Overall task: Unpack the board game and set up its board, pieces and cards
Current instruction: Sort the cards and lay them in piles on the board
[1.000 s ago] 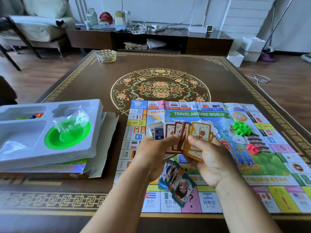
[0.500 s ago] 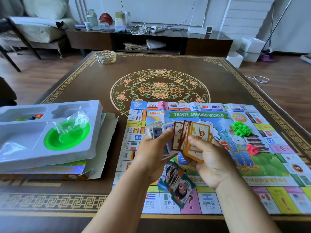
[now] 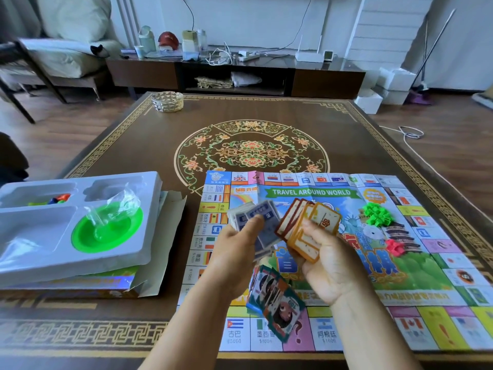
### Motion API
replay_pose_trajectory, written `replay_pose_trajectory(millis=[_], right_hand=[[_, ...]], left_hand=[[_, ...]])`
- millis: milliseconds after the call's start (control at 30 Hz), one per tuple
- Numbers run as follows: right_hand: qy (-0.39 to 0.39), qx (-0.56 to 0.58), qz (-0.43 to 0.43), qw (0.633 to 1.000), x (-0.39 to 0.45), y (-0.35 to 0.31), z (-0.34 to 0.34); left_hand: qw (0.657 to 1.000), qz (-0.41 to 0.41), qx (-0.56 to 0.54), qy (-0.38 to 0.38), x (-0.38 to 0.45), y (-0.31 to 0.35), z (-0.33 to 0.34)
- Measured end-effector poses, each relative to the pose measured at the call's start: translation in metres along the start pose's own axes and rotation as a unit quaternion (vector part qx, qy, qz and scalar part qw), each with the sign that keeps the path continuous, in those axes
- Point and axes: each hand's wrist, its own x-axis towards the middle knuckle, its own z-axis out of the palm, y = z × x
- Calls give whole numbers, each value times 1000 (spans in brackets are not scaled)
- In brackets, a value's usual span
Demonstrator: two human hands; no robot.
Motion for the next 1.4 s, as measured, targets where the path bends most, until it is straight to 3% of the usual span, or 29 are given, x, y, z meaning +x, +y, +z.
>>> replay_pose_trajectory(millis=[167, 267, 367, 600, 733, 900, 1033, 1267, 1400], right_hand=[[166, 34, -62, 984, 11, 7, -1], [234, -21, -121, 964, 19, 10, -7], [199, -65, -117, 971, 18, 13, 2], [180, -37, -118, 976, 32, 12, 12], [193, -35, -56, 979, 39, 27, 7], [206, -31, -83, 975, 42, 29, 11], [164, -49, -82, 982, 39, 35, 21], [154, -82, -98, 980, 36, 35, 20], [159, -93, -100, 978, 36, 34, 19]], left_hand=[[987, 93, 129, -19, 2, -8, 2], [975, 146, 169, -2, 5, -7, 1], [968, 172, 183, -14, 6, -8, 3], [962, 170, 200, -82, 19, -13, 8], [947, 165, 270, -55, 27, -26, 0], [954, 152, 254, -45, 28, -21, -4], [934, 182, 306, -35, 29, -25, -2], [920, 184, 334, -85, 30, -26, -4], [893, 198, 395, -88, 35, -27, -7]])
